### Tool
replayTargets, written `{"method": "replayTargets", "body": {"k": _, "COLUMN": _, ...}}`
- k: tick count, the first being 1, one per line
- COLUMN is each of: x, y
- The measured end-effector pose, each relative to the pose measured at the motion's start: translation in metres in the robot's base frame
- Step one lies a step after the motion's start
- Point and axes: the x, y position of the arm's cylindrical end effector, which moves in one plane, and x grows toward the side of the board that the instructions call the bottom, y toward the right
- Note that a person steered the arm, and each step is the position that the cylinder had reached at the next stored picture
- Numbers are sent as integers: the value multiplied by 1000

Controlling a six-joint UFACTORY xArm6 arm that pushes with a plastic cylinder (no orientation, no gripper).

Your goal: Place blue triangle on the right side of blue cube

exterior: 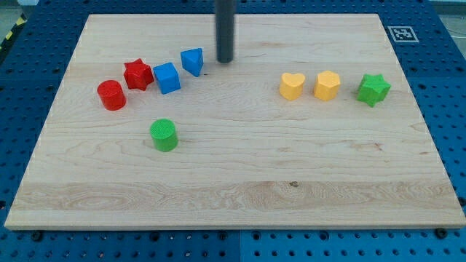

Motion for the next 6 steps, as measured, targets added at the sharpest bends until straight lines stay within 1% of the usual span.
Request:
{"method": "replayTargets", "body": {"k": 1, "x": -18, "y": -28}}
{"method": "replayTargets", "body": {"k": 2, "x": -49, "y": -33}}
{"method": "replayTargets", "body": {"k": 3, "x": -45, "y": -62}}
{"method": "replayTargets", "body": {"k": 4, "x": -22, "y": -60}}
{"method": "replayTargets", "body": {"k": 5, "x": 3, "y": -24}}
{"method": "replayTargets", "body": {"k": 6, "x": 44, "y": 13}}
